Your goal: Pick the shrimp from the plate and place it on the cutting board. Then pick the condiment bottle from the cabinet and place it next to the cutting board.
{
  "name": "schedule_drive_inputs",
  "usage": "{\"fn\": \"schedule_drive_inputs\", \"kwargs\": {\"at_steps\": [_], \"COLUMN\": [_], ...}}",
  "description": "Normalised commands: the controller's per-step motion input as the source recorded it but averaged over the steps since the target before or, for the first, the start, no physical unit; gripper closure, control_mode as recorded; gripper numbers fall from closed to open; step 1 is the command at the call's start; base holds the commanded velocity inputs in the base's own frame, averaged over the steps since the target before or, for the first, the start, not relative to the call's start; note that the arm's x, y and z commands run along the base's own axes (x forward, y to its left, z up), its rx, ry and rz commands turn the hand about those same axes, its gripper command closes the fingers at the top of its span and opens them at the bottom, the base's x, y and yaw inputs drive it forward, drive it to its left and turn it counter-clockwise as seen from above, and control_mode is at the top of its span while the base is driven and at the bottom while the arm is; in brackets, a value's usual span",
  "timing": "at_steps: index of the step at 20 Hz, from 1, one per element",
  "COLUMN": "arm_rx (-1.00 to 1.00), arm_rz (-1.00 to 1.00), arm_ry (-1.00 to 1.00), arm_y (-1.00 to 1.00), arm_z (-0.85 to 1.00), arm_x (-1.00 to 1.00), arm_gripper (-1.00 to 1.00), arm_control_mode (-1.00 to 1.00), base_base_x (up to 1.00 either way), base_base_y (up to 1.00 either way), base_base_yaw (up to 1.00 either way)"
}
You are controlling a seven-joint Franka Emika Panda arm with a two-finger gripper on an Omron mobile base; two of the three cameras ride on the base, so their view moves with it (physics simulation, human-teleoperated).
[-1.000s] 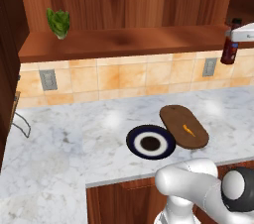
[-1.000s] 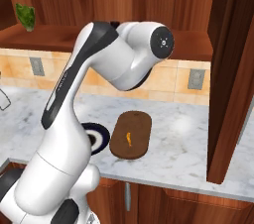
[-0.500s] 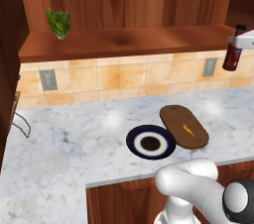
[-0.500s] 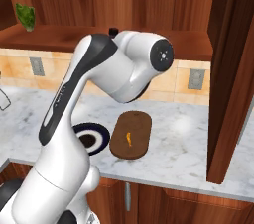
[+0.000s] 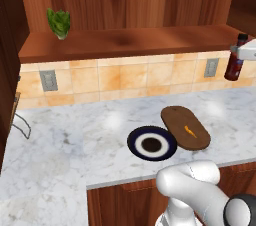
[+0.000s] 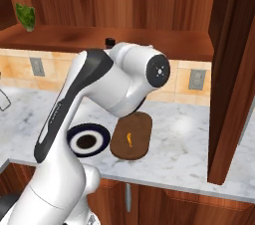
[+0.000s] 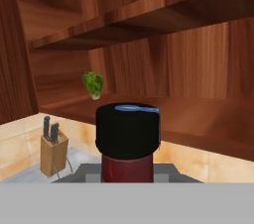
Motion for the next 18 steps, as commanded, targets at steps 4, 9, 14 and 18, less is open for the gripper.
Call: {"fn": "schedule_drive_inputs", "kwargs": {"at_steps": [4,9,14,18], "arm_rx": [0.0,0.0,0.0,0.0], "arm_rz": [0.0,0.0,0.0,0.0], "arm_ry": [0.0,0.0,0.0,0.0], "arm_y": [0.14,0.09,0.06,0.07], "arm_z": [-0.16,-0.19,-0.28,-0.33], "arm_x": [-0.22,-0.15,-0.02,0.0], "arm_gripper": [1.0,1.0,1.0,1.0], "arm_control_mode": [-1.0,-1.0,-1.0,-1.0], "base_base_x": [0.0,0.0,0.0,0.0], "base_base_y": [0.0,0.0,0.0,0.0], "base_base_yaw": [0.0,0.0,0.0,0.0]}}
